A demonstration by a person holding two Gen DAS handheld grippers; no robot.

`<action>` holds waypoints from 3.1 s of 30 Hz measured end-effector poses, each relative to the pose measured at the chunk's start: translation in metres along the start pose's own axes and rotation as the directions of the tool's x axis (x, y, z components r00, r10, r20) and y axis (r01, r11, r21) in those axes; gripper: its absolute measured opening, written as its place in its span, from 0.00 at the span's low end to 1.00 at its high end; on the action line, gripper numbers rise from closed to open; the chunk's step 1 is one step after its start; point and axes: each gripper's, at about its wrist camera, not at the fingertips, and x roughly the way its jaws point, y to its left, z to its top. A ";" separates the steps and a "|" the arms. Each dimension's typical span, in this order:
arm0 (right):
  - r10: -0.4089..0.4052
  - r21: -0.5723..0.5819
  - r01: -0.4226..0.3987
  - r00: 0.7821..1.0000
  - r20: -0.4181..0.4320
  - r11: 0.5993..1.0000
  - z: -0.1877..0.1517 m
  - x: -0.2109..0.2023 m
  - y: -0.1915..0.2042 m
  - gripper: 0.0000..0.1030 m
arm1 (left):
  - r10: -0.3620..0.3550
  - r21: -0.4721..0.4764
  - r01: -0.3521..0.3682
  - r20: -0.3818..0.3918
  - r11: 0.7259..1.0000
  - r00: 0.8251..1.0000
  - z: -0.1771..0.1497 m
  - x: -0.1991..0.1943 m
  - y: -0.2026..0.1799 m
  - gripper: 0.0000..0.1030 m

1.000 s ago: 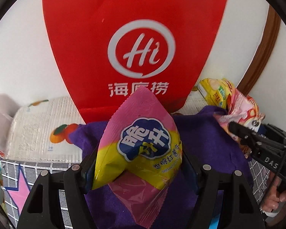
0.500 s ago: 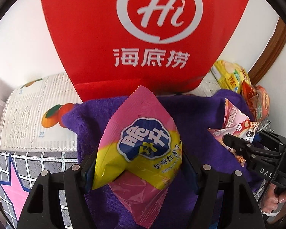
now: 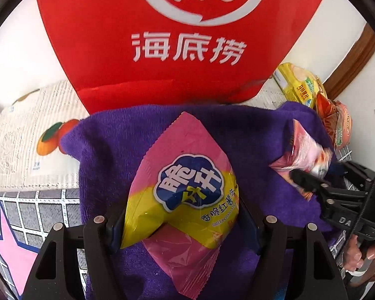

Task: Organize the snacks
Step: 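Open both grippers to drop the snacks onto the purple towel, then move both tools back to the pile and grasp the pink-white packet with the right gripper, then grasp the green snack bag with the left gripper while the right holds the pink-white packet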

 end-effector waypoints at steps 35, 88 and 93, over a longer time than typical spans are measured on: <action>-0.083 0.095 0.057 0.952 0.295 0.994 -0.103 -0.171 0.028 0.68 | -0.061 0.054 0.051 0.193 0.997 0.979 -0.056 -0.131 -0.014 0.81; -0.093 0.266 0.034 0.973 0.210 0.963 -0.278 -0.141 0.024 0.20 | -0.017 0.105 0.009 0.075 0.994 0.997 -0.251 -0.098 0.018 0.61; -0.109 0.254 0.050 0.969 0.222 0.966 -0.279 -0.152 0.030 0.20 | -0.048 0.073 0.040 0.105 0.996 0.993 -0.253 -0.121 0.033 0.60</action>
